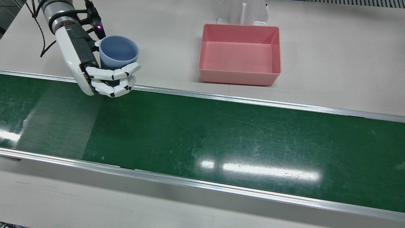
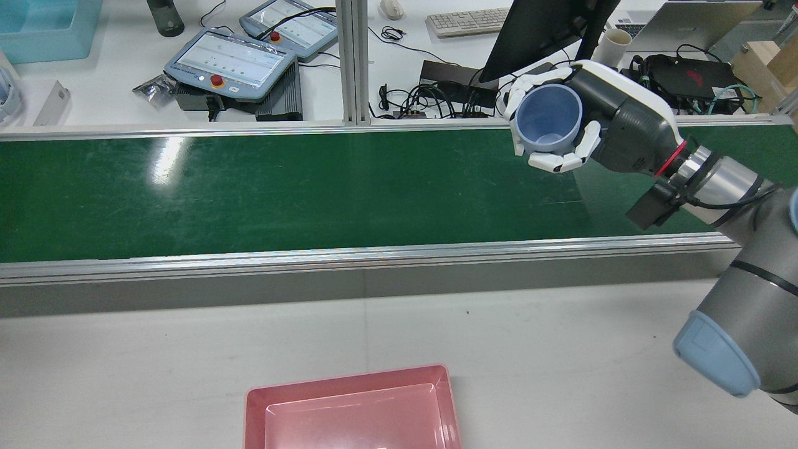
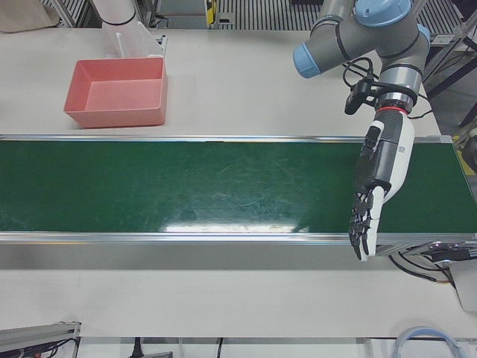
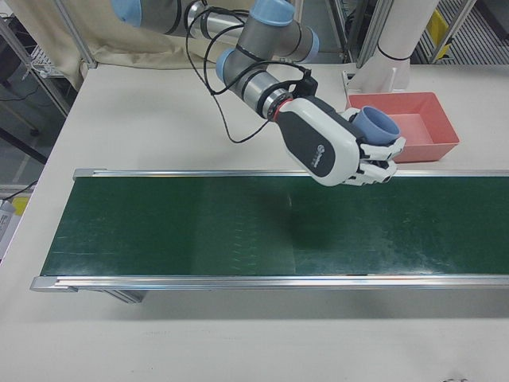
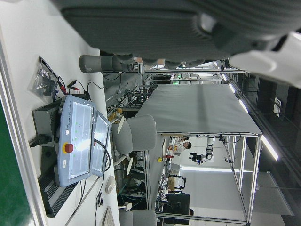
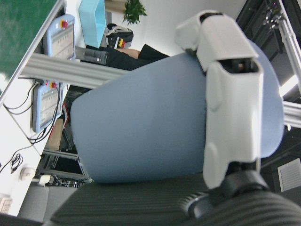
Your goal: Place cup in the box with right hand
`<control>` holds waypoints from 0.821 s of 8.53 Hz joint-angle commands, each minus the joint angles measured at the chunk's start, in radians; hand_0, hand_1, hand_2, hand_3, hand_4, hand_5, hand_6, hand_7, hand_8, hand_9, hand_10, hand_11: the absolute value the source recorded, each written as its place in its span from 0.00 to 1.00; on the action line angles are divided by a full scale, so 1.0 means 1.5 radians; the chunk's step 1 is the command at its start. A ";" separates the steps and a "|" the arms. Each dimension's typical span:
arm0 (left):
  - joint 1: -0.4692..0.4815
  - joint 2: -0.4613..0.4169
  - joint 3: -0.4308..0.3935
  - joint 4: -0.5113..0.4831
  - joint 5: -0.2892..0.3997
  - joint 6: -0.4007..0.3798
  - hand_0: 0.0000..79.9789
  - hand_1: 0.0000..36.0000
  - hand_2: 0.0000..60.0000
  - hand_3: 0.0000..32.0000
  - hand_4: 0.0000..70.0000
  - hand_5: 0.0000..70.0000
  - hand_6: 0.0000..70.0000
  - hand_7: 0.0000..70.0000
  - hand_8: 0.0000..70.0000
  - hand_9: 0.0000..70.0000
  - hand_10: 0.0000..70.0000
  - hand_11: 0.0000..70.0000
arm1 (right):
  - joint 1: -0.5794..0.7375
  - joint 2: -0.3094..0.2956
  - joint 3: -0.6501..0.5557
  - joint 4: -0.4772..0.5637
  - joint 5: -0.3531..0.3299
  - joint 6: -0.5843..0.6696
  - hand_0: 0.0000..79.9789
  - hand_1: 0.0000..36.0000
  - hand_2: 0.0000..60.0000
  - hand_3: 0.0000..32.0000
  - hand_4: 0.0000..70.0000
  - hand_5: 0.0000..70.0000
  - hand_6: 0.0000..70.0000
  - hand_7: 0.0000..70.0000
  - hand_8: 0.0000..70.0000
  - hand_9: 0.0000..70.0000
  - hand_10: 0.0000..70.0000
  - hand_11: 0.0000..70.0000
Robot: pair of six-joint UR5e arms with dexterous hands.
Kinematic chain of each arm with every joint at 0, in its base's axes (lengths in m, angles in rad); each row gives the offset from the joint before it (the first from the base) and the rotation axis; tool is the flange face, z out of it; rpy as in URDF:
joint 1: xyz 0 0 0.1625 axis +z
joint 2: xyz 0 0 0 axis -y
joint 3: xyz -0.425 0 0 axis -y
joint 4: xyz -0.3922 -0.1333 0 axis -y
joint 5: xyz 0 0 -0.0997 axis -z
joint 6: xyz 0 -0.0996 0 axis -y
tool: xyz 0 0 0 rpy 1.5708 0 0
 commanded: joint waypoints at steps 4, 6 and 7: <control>0.000 0.000 0.000 0.000 0.000 0.000 0.00 0.00 0.00 0.00 0.00 0.00 0.00 0.00 0.00 0.00 0.00 0.00 | -0.405 0.032 0.035 -0.017 0.111 -0.071 0.99 1.00 1.00 0.00 0.94 0.45 0.80 1.00 1.00 1.00 1.00 1.00; 0.000 0.000 0.000 0.000 0.000 0.000 0.00 0.00 0.00 0.00 0.00 0.00 0.00 0.00 0.00 0.00 0.00 0.00 | -0.449 0.007 0.030 -0.015 0.152 -0.090 1.00 1.00 1.00 0.00 0.82 0.45 0.80 1.00 1.00 1.00 1.00 1.00; 0.000 0.000 0.000 0.000 0.000 0.000 0.00 0.00 0.00 0.00 0.00 0.00 0.00 0.00 0.00 0.00 0.00 0.00 | -0.451 -0.005 0.030 -0.011 0.166 -0.090 0.98 1.00 1.00 0.00 0.73 0.43 0.77 1.00 1.00 1.00 1.00 1.00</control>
